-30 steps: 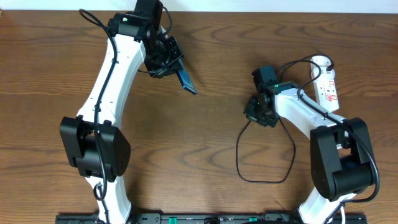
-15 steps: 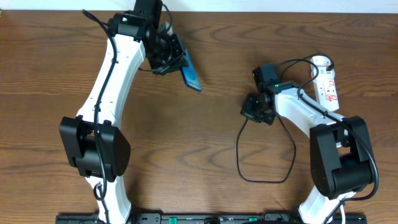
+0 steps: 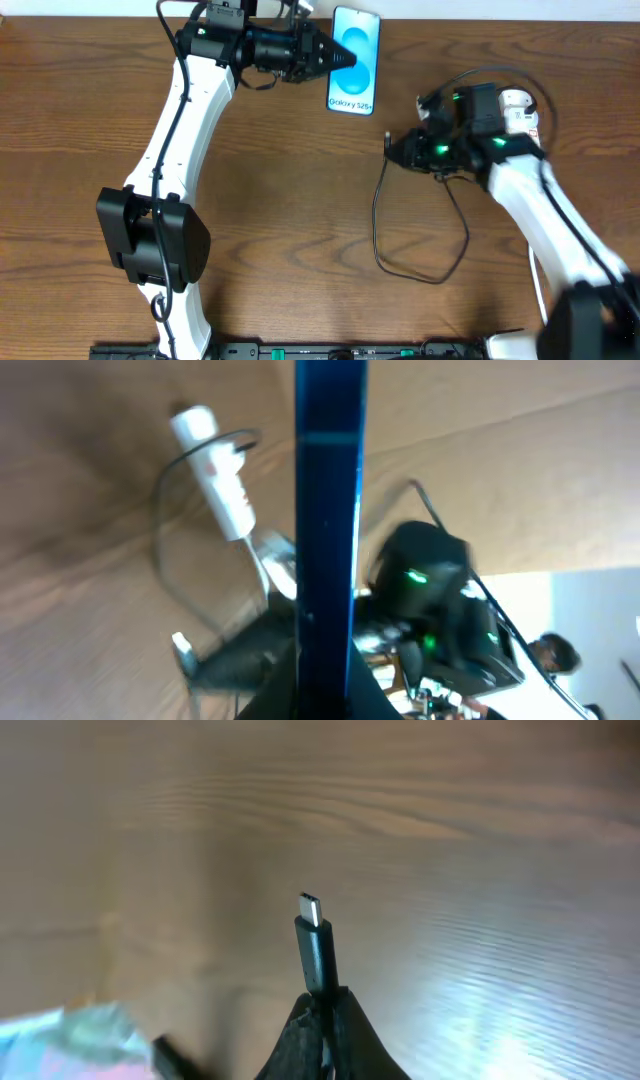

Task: Plug charger to phone and switch on socket
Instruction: 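Grasp the USB-C plug with the right gripper and lift it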

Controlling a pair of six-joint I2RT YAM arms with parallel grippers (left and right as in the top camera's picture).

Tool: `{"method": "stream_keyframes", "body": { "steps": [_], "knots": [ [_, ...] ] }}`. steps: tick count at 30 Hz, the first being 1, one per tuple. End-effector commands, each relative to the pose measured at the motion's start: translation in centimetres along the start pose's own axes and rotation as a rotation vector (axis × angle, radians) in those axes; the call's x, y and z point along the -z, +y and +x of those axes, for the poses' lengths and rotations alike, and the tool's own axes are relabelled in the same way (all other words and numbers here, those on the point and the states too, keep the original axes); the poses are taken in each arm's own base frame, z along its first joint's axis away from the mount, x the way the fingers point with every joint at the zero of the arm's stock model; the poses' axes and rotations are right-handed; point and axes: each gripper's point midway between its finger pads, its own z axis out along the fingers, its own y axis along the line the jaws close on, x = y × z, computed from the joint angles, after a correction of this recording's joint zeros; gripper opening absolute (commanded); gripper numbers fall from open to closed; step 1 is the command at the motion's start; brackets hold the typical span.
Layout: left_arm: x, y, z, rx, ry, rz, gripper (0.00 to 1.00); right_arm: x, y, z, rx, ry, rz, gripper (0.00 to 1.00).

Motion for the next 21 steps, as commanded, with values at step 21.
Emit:
{"method": "stream_keyframes", "body": {
  "steps": [21],
  "knots": [
    [-0.5, -11.1, -0.7, -0.112, 0.01, 0.204, 0.07, 8.9, 13.2, -0.7, 0.25, -0.17, -0.405, 0.01]
  ]
}}
